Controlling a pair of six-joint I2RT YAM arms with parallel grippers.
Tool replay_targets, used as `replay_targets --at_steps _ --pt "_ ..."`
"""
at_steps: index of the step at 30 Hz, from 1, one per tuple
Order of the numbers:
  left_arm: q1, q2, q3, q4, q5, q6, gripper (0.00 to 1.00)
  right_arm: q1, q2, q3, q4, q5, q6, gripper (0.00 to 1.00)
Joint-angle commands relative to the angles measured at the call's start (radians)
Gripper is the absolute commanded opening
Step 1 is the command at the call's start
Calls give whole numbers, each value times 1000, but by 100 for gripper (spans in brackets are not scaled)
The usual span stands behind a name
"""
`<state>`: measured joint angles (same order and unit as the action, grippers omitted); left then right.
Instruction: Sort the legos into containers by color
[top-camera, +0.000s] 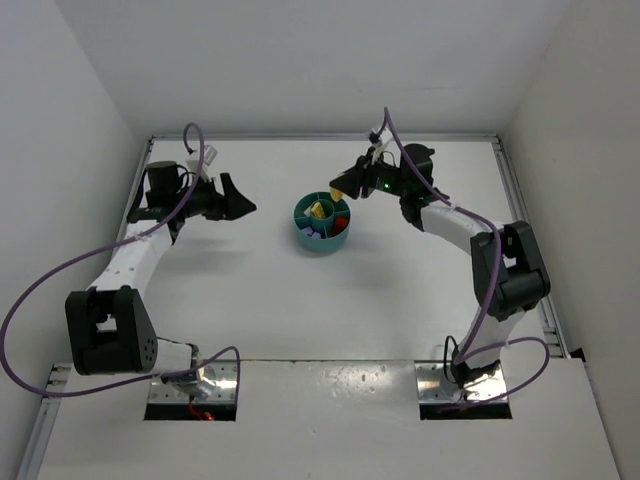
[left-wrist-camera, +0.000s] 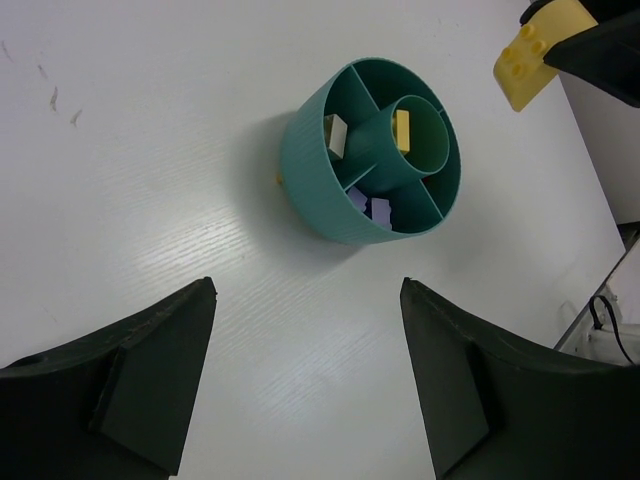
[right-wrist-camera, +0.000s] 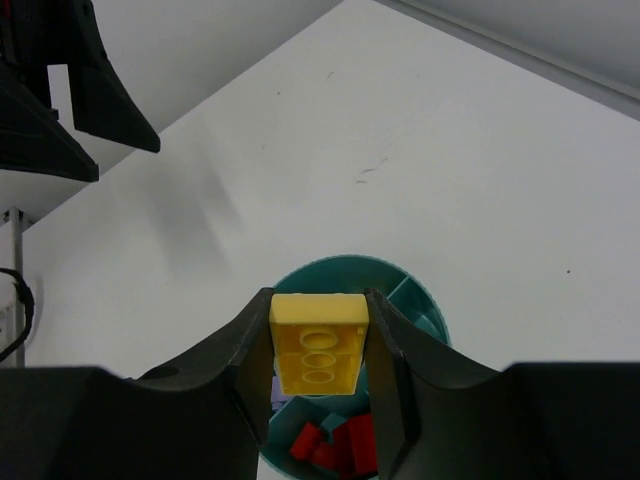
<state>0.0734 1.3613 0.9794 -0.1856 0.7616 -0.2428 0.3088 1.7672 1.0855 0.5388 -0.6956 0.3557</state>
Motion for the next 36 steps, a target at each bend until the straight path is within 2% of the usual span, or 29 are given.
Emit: replay_targets --at_steps 1,14,36 --pt "19 2 31 18 16 8 80 4 23 -2 125 5 -6 9" --pt "28 12 31 18 16 8 80 23 92 7 136 -15 -38 10" --pt "28 21 2 28 16 8 80 81 110 54 64 -35 -138 10"
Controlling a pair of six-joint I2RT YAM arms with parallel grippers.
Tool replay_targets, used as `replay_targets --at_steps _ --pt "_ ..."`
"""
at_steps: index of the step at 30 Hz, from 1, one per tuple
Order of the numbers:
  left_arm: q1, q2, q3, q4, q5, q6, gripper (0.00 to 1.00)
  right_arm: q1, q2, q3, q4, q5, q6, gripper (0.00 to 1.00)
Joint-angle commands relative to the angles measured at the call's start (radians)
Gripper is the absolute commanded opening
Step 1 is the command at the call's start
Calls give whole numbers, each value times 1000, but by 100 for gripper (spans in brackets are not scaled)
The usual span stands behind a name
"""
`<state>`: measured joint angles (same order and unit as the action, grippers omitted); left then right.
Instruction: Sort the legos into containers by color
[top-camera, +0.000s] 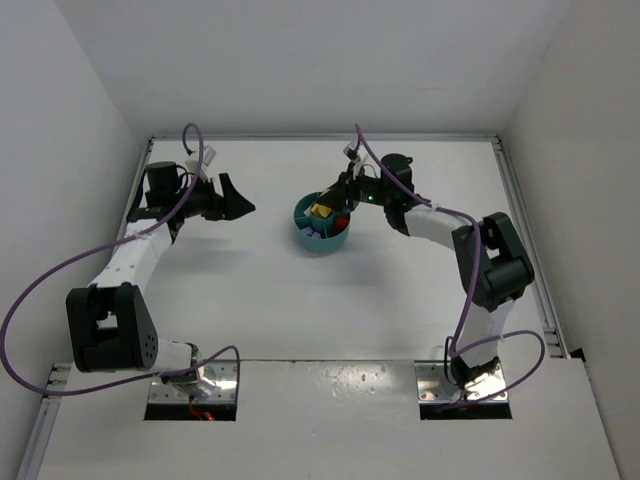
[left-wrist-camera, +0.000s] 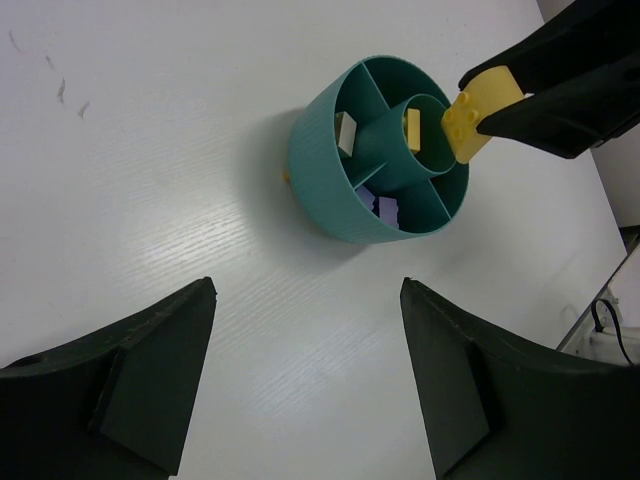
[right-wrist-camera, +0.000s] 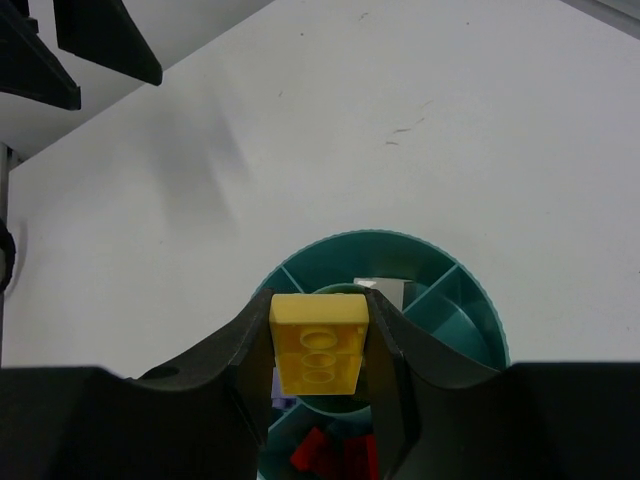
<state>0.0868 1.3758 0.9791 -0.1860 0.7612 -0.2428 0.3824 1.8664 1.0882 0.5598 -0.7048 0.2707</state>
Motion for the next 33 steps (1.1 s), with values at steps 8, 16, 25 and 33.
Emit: replay_targets --at_steps 8,16,25,33 --pt "14 6 3 28 7 8 80 16 34 52 34 19 -96 11" --pt "14 6 -7 28 7 8 80 16 54 61 25 28 -96 22" --pt "14 6 -7 37 7 8 80 16 16 61 -26 8 -87 55" --pt "14 6 -7 46 7 -1 84 -5 -88 162 -208 19 -74 61"
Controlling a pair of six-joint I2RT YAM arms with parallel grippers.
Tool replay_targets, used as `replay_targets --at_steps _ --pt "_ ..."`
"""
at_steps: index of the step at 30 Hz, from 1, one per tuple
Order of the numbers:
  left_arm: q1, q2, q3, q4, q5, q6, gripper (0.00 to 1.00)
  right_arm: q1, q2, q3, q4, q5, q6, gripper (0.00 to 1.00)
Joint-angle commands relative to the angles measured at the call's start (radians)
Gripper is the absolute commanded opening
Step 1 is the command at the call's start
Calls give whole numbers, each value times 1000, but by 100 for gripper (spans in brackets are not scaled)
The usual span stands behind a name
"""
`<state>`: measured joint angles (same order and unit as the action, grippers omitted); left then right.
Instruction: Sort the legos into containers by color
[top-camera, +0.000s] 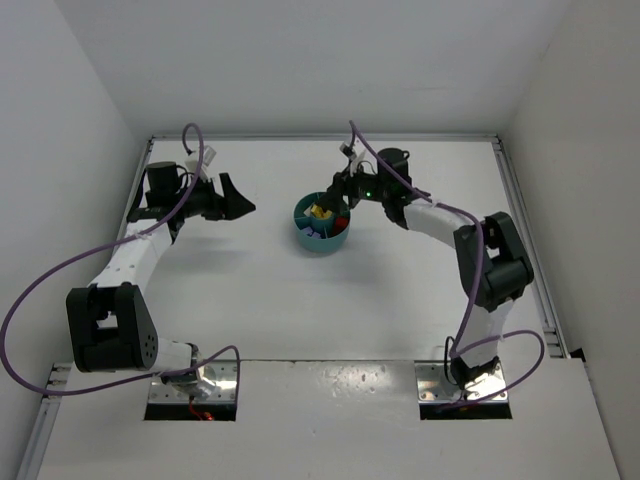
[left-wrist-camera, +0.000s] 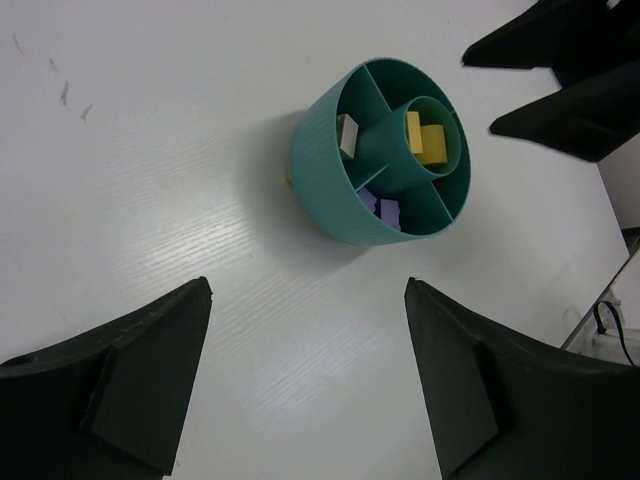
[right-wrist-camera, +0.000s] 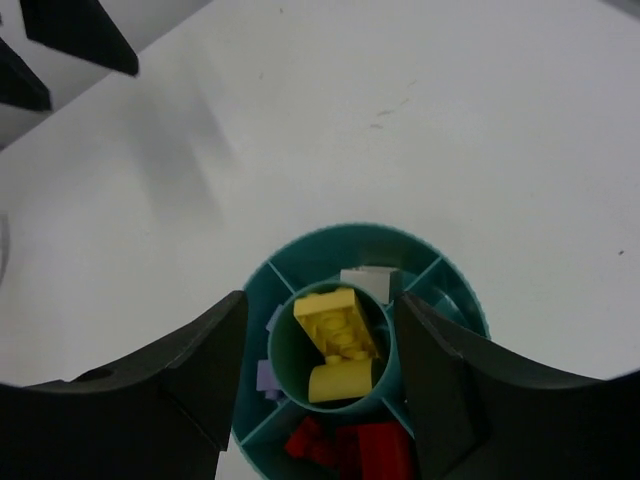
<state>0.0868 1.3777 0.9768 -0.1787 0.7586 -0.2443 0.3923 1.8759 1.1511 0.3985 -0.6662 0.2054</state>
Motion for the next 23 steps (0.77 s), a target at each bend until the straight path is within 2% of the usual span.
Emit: replay_targets --at_steps 1,2,4,5,7,9,12,13,16,20,23 --pt "14 4 14 25 10 16 84 -30 -110 128 -105 -7 -18 61" --pt "-1 4 35 0 -13 77 86 -39 -110 209 -280 13 -46 62" --pt "-25 17 133 -118 -93 163 91 -85 -110 331 -463 80 -156 65" --pt "-45 29 187 -151 -131 218 94 -104 -91 379 -665 106 -197 65" --pt "-45 44 232 -234 -198 278 95 -148 -61 471 -833 106 -279 65" --pt "-45 63 260 -269 -220 350 98 -220 -78 457 -938 117 -314 65" --pt "-36 63 251 -269 -251 364 99 -311 -168 342 -948 165 -346 74" --pt "-36 63 237 -269 -260 364 99 -355 -182 307 -963 193 -360 81" --pt "-27 63 205 -260 -306 352 99 -438 -221 219 -994 194 -373 89" --pt "-5 51 145 -240 -297 366 99 -549 -274 84 -981 208 -373 97" --pt "19 5 91 -196 -311 375 99 -570 -313 0 -952 231 -362 99"
